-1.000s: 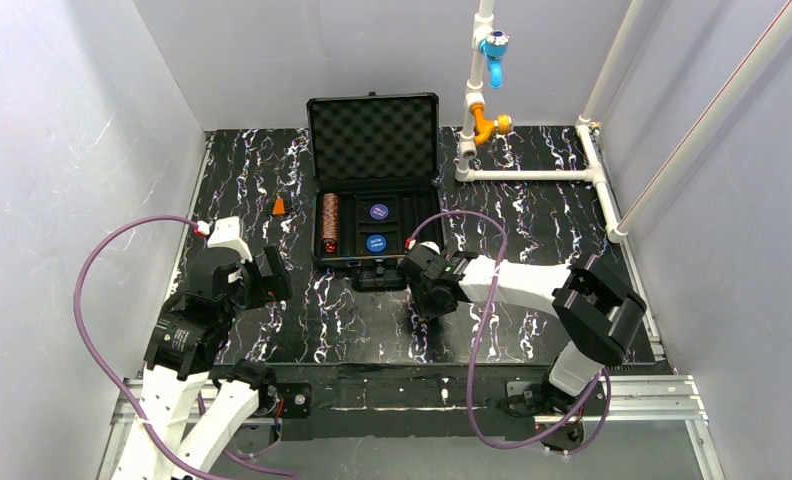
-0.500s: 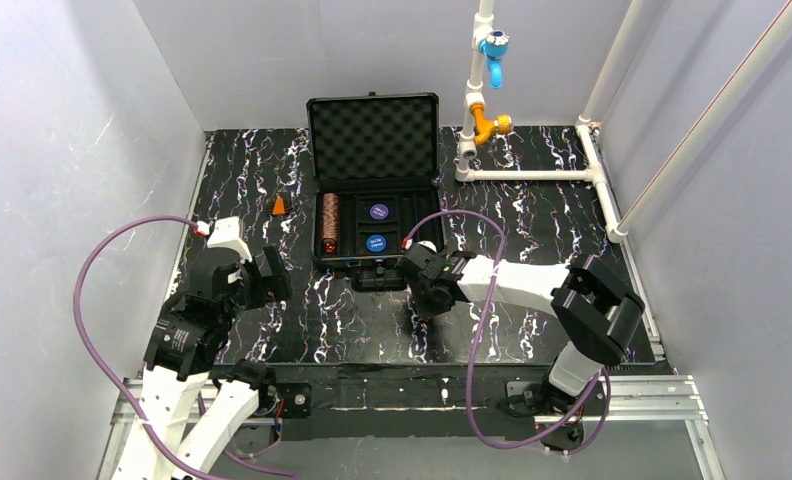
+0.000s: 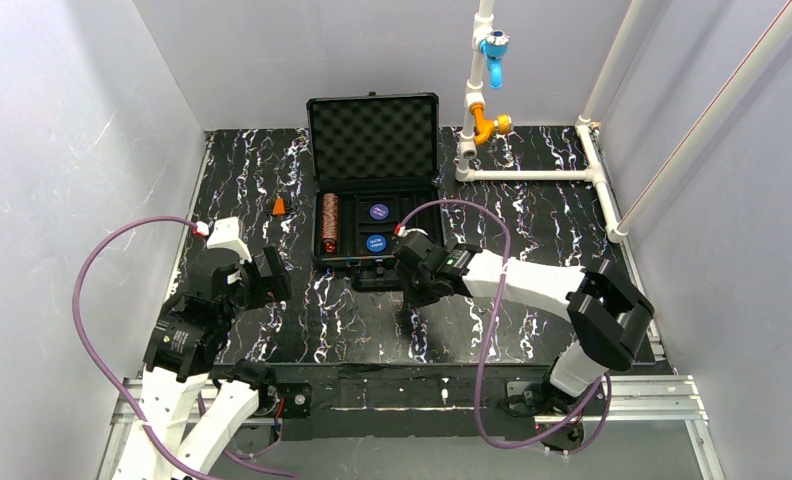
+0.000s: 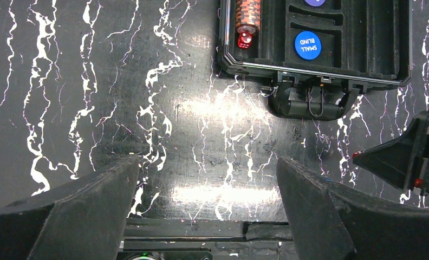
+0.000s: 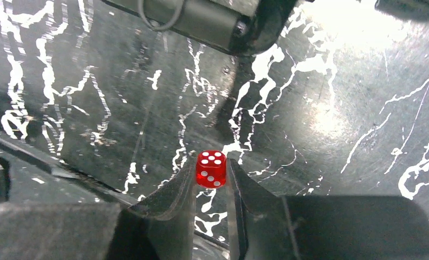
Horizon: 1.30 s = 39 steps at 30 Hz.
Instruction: Pack up texas hold em set
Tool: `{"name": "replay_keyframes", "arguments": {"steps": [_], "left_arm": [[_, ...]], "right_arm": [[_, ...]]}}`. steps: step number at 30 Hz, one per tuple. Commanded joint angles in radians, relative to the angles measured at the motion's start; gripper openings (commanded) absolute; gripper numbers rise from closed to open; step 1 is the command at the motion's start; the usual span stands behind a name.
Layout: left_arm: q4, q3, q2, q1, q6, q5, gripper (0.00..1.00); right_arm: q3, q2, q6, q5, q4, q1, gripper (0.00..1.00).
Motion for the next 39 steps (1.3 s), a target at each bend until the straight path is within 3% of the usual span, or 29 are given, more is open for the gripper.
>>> {"name": "replay_keyframes", "arguments": {"steps": [1,10,22,31,39], "left_arm": [[-0.005,-0.005,-0.006,0.005,0.011,-0.001,0.98],[-0.004,-0.005,-0.009,0.004,0.011,-0.002,0.98],[-0.005,-0.005,-0.007,0.005,0.011,-0.001,0.98],[-0.004,-0.004,-0.023,0.005,0.011,-0.012,0.98],[-0.010,-0.003,-0.032,0.004,0.008,-0.024,0.98]], "right_arm": [[0.053,-0.067,0.007,-0.028,0.056,0.005,0.01],[0.102,-0.085,-0.011,-0.020,0.089,0.005,0.01],[0.384,0.028,-0.065,0.044,0.107,-0.017,0.01],[0.726,0.326,-0.004,-0.229,0.181,-0.099,0.01],[0.813,0.456,0.094,-0.373,0.240,-0.140,0.01]]}}
